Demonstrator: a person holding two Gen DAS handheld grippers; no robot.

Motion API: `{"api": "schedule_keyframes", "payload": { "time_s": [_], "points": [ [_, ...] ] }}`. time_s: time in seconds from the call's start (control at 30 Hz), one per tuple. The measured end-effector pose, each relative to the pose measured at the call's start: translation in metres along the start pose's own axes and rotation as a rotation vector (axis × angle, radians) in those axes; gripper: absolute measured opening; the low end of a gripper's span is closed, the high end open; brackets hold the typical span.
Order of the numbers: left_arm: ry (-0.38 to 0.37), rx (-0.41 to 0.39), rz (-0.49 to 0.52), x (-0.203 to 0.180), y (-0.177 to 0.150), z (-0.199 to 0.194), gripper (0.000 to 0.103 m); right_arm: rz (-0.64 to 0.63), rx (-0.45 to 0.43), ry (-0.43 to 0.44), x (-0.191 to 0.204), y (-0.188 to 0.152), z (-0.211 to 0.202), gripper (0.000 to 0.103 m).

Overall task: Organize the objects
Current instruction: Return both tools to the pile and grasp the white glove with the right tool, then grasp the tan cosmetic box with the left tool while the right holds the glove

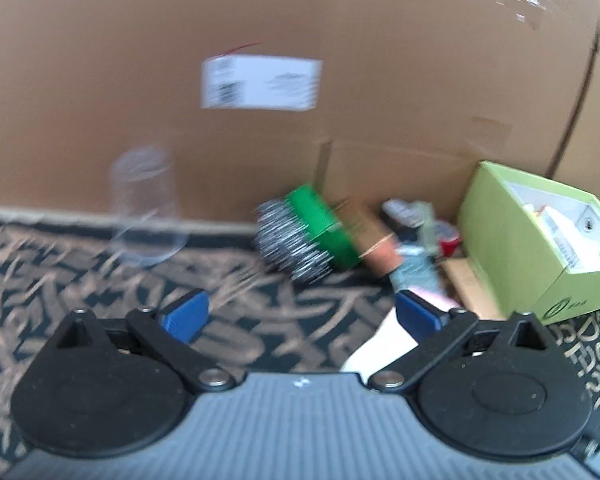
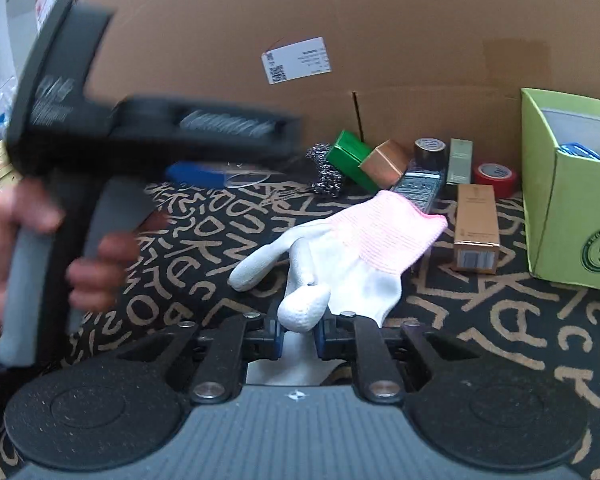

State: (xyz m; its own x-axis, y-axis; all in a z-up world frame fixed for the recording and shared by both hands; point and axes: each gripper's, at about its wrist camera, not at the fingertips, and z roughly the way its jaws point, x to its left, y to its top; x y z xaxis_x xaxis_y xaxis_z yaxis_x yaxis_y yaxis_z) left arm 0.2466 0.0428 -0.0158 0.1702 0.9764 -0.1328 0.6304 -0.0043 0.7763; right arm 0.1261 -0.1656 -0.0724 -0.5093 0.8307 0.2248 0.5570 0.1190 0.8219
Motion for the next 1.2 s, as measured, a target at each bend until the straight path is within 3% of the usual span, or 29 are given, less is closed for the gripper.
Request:
{"api": "schedule_keyframes", "payload": {
  "time_s": [0.13, 0.27, 0.33, 0.4, 0.43, 0.47, 0.83, 0.9, 0.93, 0.97, 1.0, 1.1, 1.2],
  "points": [
    [-0.023, 0.026, 0.038, -0.026, 0.021, 0.033, 0.087, 0.0, -0.003, -0.013, -0.001, 0.001, -0.002, 0.017],
    [0.0, 0.062, 0.002, -0.039, 0.031, 0.062, 0.079, -0.008, 0.002, -0.019, 0.002, 0.0, -0.002, 0.017],
    [0.002, 0.061, 0.013, -0.042, 0.032, 0.067, 0.052, -0.011, 0.001, -0.022, 0.003, 0.0, -0.003, 0.017],
    [-0.013, 0.07, 0.02, -0.041, 0.03, 0.066, 0.045, -0.013, 0.0, -0.025, 0.004, 0.0, -0.005, 0.017],
    [-0.016, 0.075, 0.032, -0.04, 0.027, 0.064, 0.031, -0.015, 0.0, -0.026, 0.004, 0.0, -0.006, 0.017],
    [-0.025, 0.083, 0.047, -0.039, 0.025, 0.061, 0.026, -0.02, 0.0, -0.026, 0.004, 0.0, -0.007, 0.017],
    [-0.036, 0.184, 0.118, 0.02, -0.048, -0.025, 0.023, -0.094, 0.026, 0.044, 0.02, -0.007, -0.02, 0.021],
    [-0.029, 0.176, 0.127, 0.023, -0.054, -0.035, 0.029, -0.098, 0.006, 0.049, 0.021, -0.007, -0.022, 0.037],
    [-0.026, 0.16, 0.138, 0.023, -0.054, -0.037, 0.04, -0.095, -0.013, 0.053, 0.019, -0.008, -0.022, 0.045],
    [-0.015, 0.139, 0.15, 0.022, -0.054, -0.038, 0.045, -0.089, -0.034, 0.052, 0.017, -0.005, -0.023, 0.063],
    [0.001, 0.118, 0.16, 0.02, -0.052, -0.038, 0.055, -0.084, -0.061, 0.043, 0.016, -0.005, -0.026, 0.072],
    [0.03, 0.073, 0.198, 0.019, -0.042, -0.037, 0.061, -0.04, -0.117, -0.004, 0.008, -0.006, -0.033, 0.074],
    [0.053, 0.07, 0.224, 0.013, -0.036, -0.024, 0.063, 0.041, -0.105, -0.041, -0.004, -0.004, -0.028, 0.078]
  ]
}}
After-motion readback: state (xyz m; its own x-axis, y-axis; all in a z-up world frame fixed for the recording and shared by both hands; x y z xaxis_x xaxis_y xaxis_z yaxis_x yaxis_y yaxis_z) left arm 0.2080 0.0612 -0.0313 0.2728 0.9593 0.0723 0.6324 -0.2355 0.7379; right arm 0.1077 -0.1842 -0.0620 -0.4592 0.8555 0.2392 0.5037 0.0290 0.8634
